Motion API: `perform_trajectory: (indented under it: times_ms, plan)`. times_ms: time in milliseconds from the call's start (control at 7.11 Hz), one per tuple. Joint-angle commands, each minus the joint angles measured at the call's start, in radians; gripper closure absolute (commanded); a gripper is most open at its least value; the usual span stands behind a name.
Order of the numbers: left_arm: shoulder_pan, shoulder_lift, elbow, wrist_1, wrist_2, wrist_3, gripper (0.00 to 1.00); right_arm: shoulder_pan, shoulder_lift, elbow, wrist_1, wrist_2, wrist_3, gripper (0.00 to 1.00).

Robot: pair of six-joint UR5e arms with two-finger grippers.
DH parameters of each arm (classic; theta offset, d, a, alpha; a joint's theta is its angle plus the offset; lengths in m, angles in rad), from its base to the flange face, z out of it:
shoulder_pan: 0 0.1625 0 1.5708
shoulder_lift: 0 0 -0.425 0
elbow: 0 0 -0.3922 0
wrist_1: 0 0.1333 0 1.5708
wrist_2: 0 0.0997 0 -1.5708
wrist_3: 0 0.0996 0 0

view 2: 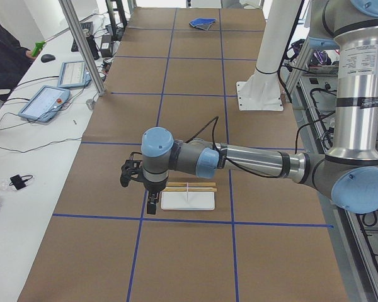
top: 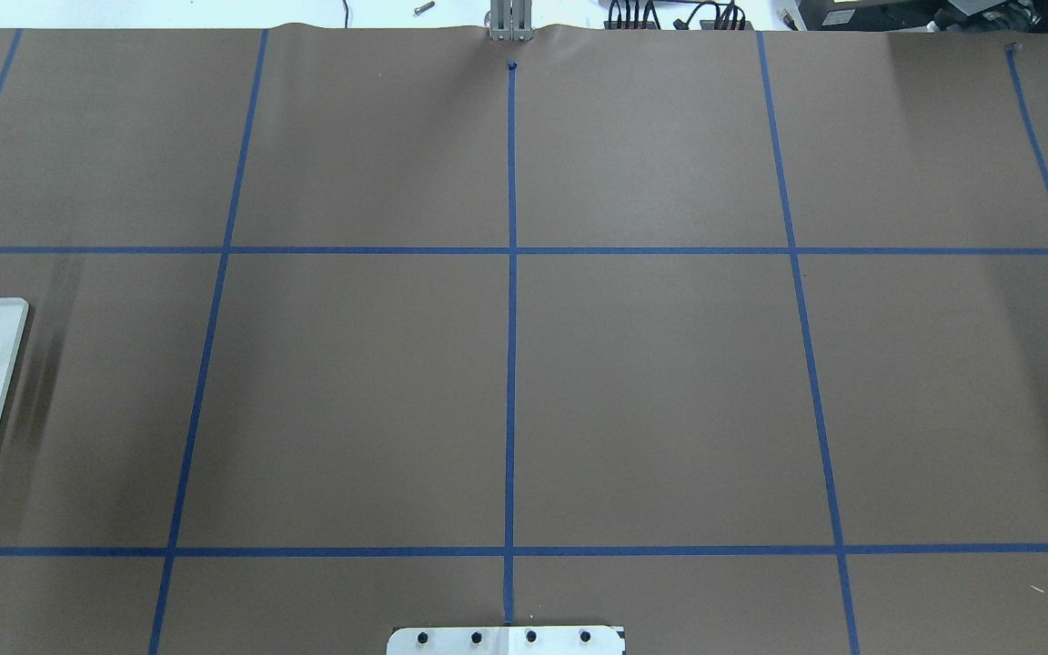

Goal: Hang towel on rack

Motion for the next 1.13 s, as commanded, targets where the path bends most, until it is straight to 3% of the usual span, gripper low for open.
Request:
perform_trajectory:
  times_ms: [0,141,281,985]
  plan:
    - [0.0,-0.002,-0.001,0.0,-0.003,-0.002,0.01,-0.003,-0.006,-0.25,0.27,0.034,-0.056,0.0]
    - [0.0,-0.005,-0.003,0.0,-0.006,-0.025,0.02,-0.004,-0.009,-0.321,0.37,0.119,-0.047,0.0]
    - [0.002,-0.007,-0.003,0.0,-0.006,-0.026,0.02,-0.009,-0.016,-0.328,0.373,0.147,-0.06,0.0]
    - [0.003,-0.016,0.003,-0.011,-0.005,-0.028,0.02,-0.134,0.02,-0.331,0.375,0.053,-0.053,0.0]
